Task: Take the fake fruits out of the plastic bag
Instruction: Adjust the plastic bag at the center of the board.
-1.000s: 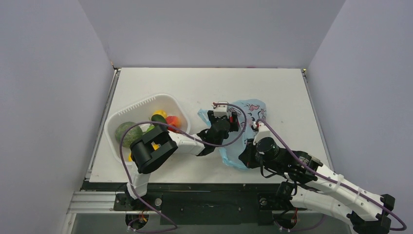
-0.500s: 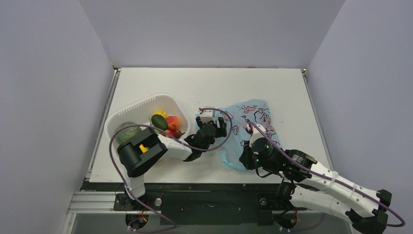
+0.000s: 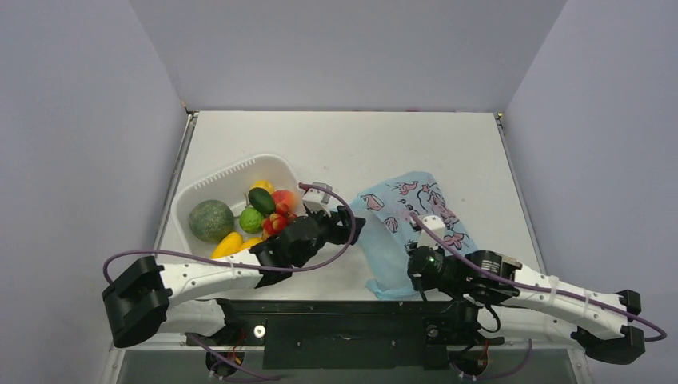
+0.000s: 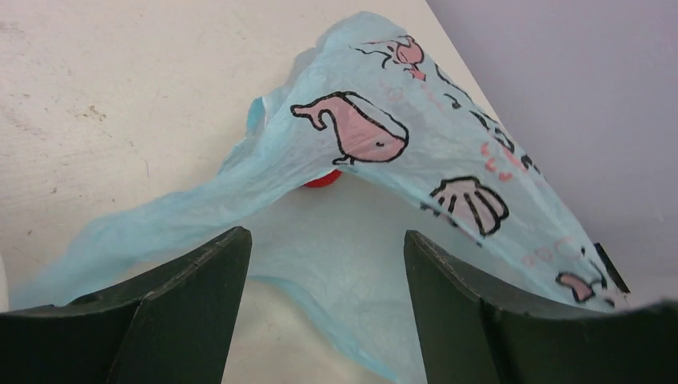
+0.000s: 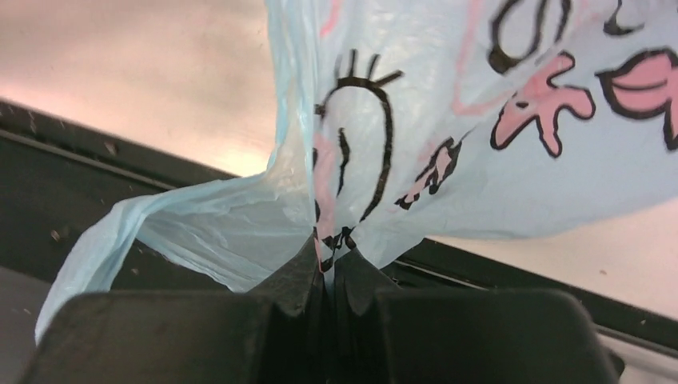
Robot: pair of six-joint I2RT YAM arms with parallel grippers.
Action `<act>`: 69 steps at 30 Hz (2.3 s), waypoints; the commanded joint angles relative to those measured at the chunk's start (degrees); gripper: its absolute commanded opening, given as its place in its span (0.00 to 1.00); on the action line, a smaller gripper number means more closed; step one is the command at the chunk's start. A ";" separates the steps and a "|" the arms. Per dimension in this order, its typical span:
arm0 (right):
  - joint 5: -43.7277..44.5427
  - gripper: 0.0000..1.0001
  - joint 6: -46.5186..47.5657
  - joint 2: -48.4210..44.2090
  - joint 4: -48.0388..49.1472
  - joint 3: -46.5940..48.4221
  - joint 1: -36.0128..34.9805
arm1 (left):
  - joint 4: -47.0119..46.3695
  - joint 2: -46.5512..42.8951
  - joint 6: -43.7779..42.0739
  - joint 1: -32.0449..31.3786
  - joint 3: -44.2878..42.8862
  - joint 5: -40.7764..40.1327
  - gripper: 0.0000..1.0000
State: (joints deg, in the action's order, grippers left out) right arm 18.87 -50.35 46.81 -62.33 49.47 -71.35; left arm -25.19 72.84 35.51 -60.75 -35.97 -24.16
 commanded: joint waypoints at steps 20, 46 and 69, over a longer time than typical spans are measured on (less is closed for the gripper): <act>16.43 0.00 -5.54 -10.48 -8.15 7.76 0.25 | 18.93 1.19 -28.35 -0.59 -9.95 7.18 0.69; 18.32 0.00 21.15 6.95 -0.86 19.64 30.77 | 36.18 5.52 -6.87 25.69 -38.28 64.28 0.00; -4.35 0.00 11.27 -12.24 -2.86 1.64 30.71 | 50.88 -1.48 -13.09 31.67 -26.20 48.78 0.11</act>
State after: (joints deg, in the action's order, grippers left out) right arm 12.75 -38.68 36.10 -61.63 50.85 -40.97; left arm 17.93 73.80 27.16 -30.70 -56.14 33.15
